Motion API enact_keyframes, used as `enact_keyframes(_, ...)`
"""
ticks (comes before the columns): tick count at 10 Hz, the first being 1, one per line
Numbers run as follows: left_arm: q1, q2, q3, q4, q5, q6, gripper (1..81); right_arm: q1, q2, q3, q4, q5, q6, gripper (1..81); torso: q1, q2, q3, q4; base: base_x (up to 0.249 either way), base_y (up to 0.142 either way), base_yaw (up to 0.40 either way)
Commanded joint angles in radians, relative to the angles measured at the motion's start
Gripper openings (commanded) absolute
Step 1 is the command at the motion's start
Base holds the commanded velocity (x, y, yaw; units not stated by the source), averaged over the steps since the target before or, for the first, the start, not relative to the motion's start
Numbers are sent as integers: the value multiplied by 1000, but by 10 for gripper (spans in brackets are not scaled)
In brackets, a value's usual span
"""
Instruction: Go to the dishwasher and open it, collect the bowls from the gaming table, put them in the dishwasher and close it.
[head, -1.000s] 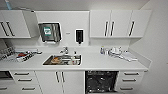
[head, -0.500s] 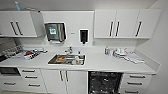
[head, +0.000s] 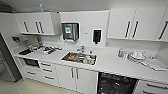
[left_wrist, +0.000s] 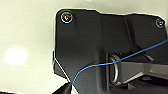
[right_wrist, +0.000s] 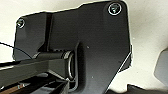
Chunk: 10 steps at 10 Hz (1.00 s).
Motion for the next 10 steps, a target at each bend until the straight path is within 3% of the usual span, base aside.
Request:
enact_keyframes(1, -45, -4, -4, 52, 52, 8, 811, 48, -1, 1, 3, -57, -1, 811, 0, 0, 0, 0, 0, 0, 372)
enact_keyframes(5, -44, -3, -5, 75, 52, 8, 811, 50, -3, -2, 0, -60, -3, 811, 0, 0, 0, 0, 0, 0, 373)
enact_keyframes(8, -42, -1, -7, 97, 52, 8, 811, 50, -5, -2, -63, -60, -3, 811, 0, 0, 0, 0, 0, 0, 373)
enact_keyframes(10, -42, -1, -7, 98, 53, 8, 811, 48, -12, -2, -63, -58, -4, 811, 0, 0, 0, 0, 0, 0, 373)
